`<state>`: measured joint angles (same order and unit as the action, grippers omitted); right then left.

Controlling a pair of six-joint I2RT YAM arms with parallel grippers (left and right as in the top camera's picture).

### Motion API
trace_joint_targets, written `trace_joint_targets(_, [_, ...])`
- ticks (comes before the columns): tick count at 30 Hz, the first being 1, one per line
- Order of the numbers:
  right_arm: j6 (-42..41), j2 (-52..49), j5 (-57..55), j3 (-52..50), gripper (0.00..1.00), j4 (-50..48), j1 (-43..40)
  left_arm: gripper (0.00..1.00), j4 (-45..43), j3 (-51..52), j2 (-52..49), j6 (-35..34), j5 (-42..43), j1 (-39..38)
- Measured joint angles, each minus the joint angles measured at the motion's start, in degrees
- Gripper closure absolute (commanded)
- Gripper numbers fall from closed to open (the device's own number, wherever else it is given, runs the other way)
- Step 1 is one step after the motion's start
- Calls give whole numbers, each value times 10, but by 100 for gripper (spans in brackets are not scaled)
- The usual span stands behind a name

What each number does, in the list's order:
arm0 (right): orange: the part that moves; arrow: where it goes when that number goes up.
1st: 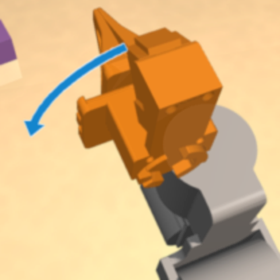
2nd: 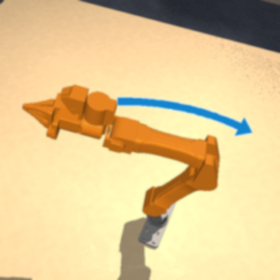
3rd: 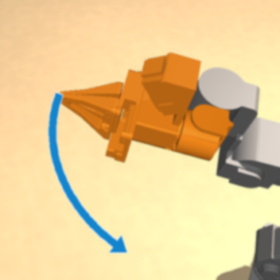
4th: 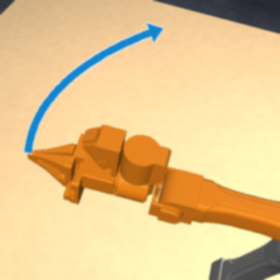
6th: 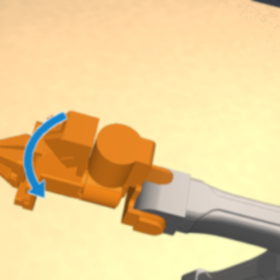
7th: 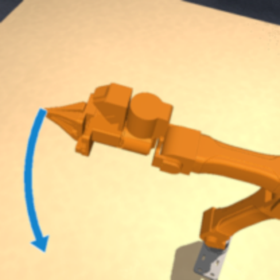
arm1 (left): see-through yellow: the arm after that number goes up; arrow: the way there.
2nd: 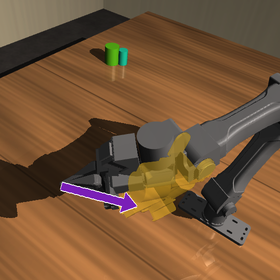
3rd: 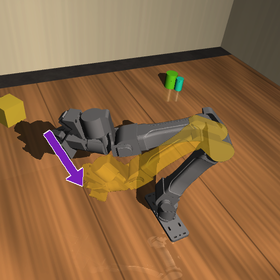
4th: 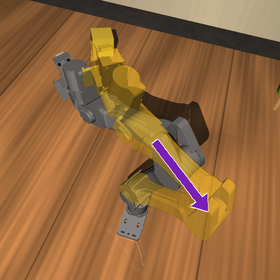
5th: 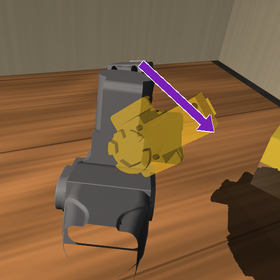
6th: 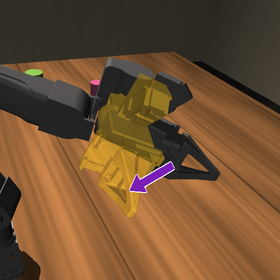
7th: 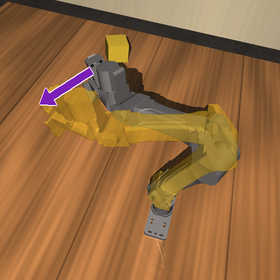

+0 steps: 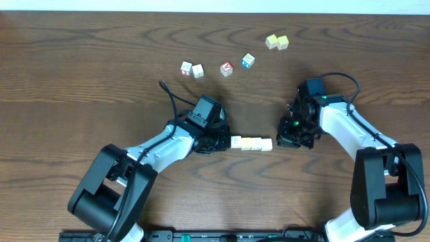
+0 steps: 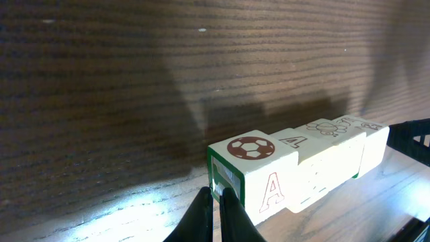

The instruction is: Lift 4 blocks

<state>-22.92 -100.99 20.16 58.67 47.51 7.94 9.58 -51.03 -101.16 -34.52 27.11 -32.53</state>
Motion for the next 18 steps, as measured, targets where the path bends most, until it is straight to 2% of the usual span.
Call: trace_joint_targets(18, [0, 0, -8, 0, 99, 14, 0, 92, -21, 0, 0, -15, -3, -33])
